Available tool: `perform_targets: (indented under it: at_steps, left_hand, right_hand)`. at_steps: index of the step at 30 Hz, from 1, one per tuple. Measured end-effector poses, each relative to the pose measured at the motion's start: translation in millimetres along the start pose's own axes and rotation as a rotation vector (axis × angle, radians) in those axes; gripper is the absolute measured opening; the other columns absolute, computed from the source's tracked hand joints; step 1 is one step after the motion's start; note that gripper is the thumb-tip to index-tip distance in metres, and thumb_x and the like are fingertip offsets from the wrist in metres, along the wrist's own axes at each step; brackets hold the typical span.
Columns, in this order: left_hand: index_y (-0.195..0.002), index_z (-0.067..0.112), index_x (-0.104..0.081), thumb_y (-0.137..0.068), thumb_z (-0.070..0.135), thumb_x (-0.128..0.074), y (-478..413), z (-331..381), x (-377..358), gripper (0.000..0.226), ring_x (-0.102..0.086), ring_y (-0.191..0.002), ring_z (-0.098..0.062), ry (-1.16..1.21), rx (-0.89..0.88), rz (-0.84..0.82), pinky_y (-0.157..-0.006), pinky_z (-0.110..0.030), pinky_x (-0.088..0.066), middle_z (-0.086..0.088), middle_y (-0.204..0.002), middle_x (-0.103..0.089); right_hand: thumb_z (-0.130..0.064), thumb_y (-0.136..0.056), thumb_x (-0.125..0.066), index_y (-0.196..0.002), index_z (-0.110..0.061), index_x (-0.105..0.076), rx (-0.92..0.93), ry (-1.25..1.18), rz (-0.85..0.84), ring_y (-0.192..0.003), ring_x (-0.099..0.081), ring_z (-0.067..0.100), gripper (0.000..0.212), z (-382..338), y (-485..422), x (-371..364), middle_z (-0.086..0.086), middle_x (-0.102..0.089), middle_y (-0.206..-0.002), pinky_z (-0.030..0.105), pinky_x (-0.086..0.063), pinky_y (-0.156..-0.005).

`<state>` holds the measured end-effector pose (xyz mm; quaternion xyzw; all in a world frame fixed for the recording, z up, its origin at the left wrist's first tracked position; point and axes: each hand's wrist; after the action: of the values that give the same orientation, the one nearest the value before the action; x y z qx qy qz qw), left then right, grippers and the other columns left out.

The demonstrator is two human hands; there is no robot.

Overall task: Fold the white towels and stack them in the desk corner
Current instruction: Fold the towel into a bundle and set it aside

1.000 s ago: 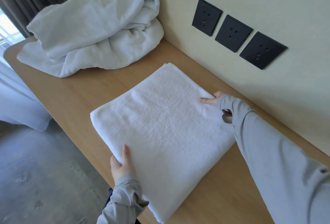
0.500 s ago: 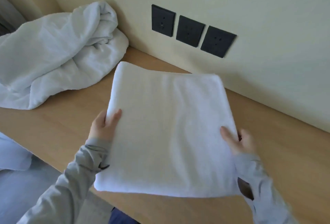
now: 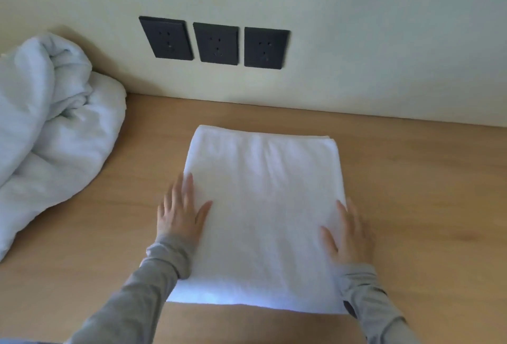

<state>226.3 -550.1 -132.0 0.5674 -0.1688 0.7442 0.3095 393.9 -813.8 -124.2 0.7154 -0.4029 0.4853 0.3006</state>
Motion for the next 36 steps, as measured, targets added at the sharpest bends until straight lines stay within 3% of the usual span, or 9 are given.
perform_targets:
  at_steps: [5, 12, 16, 19, 22, 25, 28, 31, 36]
  left_hand:
    - [-0.141, 0.009, -0.037, -0.089, 0.067, -0.026, 51, -13, 2, 0.08, -0.04, -0.133, -0.029, -0.197, -0.821, -0.183, -0.107, -0.04, -0.026, -0.008, -0.149, -0.036]
    - [-0.14, 0.007, -0.041, -0.06, 0.091, -0.039, 45, -51, 10, 0.115, -0.037, -0.134, -0.024, -0.359, -0.977, -0.404, -0.109, -0.038, -0.033, -0.008, -0.148, -0.036]
    - [-0.139, 0.009, -0.043, -0.057, 0.089, -0.045, 38, -52, 20, 0.116, -0.041, -0.132, -0.023, -0.403, -1.014, -0.47, -0.099, -0.042, -0.045, -0.009, -0.147, -0.039]
    - [-0.138, 0.012, -0.044, -0.069, 0.078, -0.051, 30, -47, 33, 0.096, -0.042, -0.132, -0.021, -0.358, -1.014, -0.517, -0.104, -0.034, -0.039, -0.006, -0.146, -0.039]
    - [-0.146, 0.028, -0.024, -0.077, 0.068, -0.055, 15, -47, 42, 0.086, -0.015, -0.143, -0.004, -0.104, -0.791, -0.724, -0.115, -0.017, -0.006, 0.02, -0.149, -0.01]
    - [-0.138, 0.043, -0.037, -0.073, 0.064, -0.064, -6, -41, 58, 0.074, -0.034, -0.123, 0.007, 0.019, -0.533, -0.846, -0.105, -0.01, -0.025, 0.033, -0.134, -0.03]
    - [-0.11, 0.046, -0.061, -0.072, 0.055, -0.071, -40, -25, 75, 0.04, -0.054, -0.092, 0.01, 0.067, -0.446, -0.954, -0.072, 0.003, -0.037, 0.033, -0.097, -0.061]
    - [-0.078, 0.043, -0.064, -0.066, 0.058, -0.069, -78, -5, 94, 0.02, -0.054, -0.065, 0.015, 0.083, -0.399, -1.058, -0.059, -0.002, -0.037, 0.034, -0.063, -0.059]
    - [-0.083, 0.032, -0.071, -0.073, 0.036, -0.076, -138, 13, 106, 0.011, -0.067, -0.08, 0.004, 0.309, -0.193, -1.217, -0.065, -0.01, -0.049, 0.021, -0.082, -0.072]
  right_hand:
    - [-0.064, -0.091, -0.022, -0.142, -0.012, -0.034, 0.652, 0.228, -0.223, -0.14, -0.022, 0.019, 0.073, 2, 43, -4, 0.005, -0.036, -0.149, 0.043, -0.022, -0.106]
    - [-0.08, -0.058, -0.056, -0.144, -0.009, -0.028, 0.723, 0.494, -0.499, -0.14, -0.018, 0.025, 0.114, 19, 53, 9, 0.007, -0.027, -0.152, 0.043, -0.018, -0.108]
    - [-0.073, -0.062, -0.064, -0.143, -0.008, -0.027, 0.697, 0.41, -0.539, -0.14, -0.023, 0.022, 0.111, 19, 49, 13, 0.007, -0.033, -0.149, 0.038, -0.016, -0.111]
    - [-0.061, -0.075, -0.064, -0.147, -0.013, -0.018, 0.656, 0.308, -0.646, -0.142, -0.018, 0.021, 0.098, 19, 39, 20, 0.002, -0.024, -0.152, 0.041, -0.024, -0.114]
    - [-0.051, -0.086, -0.057, -0.144, -0.036, -0.004, 0.469, 0.075, -0.841, -0.145, -0.007, 0.009, 0.08, 12, 19, 33, -0.016, -0.003, -0.153, 0.029, -0.011, -0.119]
    - [-0.046, -0.081, -0.066, -0.144, -0.028, -0.031, 0.355, 0.053, -0.868, -0.136, -0.035, 0.014, 0.074, -2, -12, 49, -0.006, -0.035, -0.149, 0.032, -0.027, -0.112]
    - [-0.037, -0.078, -0.072, -0.131, -0.018, -0.049, 0.275, 0.011, -0.962, -0.122, -0.05, 0.017, 0.06, -19, -48, 69, -0.003, -0.055, -0.13, 0.028, -0.038, -0.1]
    - [-0.046, -0.065, -0.066, -0.124, -0.016, -0.054, 0.163, -0.065, -1.104, -0.117, -0.054, 0.013, 0.067, -33, -86, 91, -0.003, -0.059, -0.124, 0.024, -0.04, -0.098]
    - [-0.048, -0.059, -0.071, -0.11, -0.028, -0.058, -0.016, -0.058, -1.159, -0.111, -0.059, 0.013, 0.057, -40, -147, 104, -0.007, -0.065, -0.115, 0.035, -0.042, -0.103]
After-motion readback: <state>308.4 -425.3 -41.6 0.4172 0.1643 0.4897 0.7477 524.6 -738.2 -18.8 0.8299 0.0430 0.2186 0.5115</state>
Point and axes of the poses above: each hand's wrist, its own y-axis away from the middle knuckle, its own x-axis out of the back of the hand, z = x × y
